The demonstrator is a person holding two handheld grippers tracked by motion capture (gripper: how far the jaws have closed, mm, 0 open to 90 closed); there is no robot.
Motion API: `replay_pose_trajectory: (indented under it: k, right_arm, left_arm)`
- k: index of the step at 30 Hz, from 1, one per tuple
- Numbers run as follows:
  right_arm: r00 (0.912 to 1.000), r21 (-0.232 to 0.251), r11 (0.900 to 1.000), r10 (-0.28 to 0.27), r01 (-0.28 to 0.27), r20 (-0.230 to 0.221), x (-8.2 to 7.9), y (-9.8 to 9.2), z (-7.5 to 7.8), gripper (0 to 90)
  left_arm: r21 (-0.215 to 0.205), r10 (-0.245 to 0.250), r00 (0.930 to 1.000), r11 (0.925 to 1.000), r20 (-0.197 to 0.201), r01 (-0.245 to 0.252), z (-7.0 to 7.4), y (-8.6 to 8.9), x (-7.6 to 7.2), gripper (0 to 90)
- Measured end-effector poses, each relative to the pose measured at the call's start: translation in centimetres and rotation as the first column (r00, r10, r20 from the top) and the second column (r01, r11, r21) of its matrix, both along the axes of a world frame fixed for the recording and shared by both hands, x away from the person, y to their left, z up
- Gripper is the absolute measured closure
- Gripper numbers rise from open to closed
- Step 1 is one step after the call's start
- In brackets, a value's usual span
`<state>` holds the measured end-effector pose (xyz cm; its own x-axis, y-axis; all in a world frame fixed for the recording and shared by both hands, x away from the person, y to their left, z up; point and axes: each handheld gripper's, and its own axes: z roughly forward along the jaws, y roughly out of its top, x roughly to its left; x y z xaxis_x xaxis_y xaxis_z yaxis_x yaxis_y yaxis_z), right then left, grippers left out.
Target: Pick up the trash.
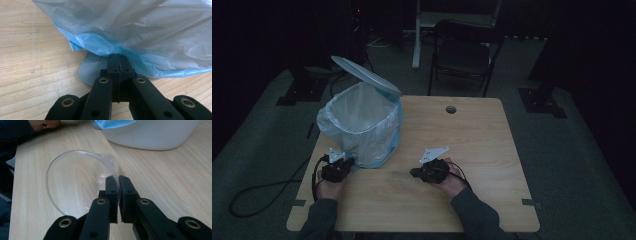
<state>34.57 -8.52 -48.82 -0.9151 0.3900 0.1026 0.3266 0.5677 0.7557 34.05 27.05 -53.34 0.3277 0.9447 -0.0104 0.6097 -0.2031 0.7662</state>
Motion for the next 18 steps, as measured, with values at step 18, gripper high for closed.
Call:
replay_pose_trajectory:
  k: [18]
  right_arm:
    - [0.9971,0.018,0.998,-0.061,0.060,0.046,0.6,-1.4,1.5,86.6]
  left_arm:
    - [-0.007,-0.002,1.0000,1.0000,0.000,0.002,0.0,0.1,0.0,90.0]
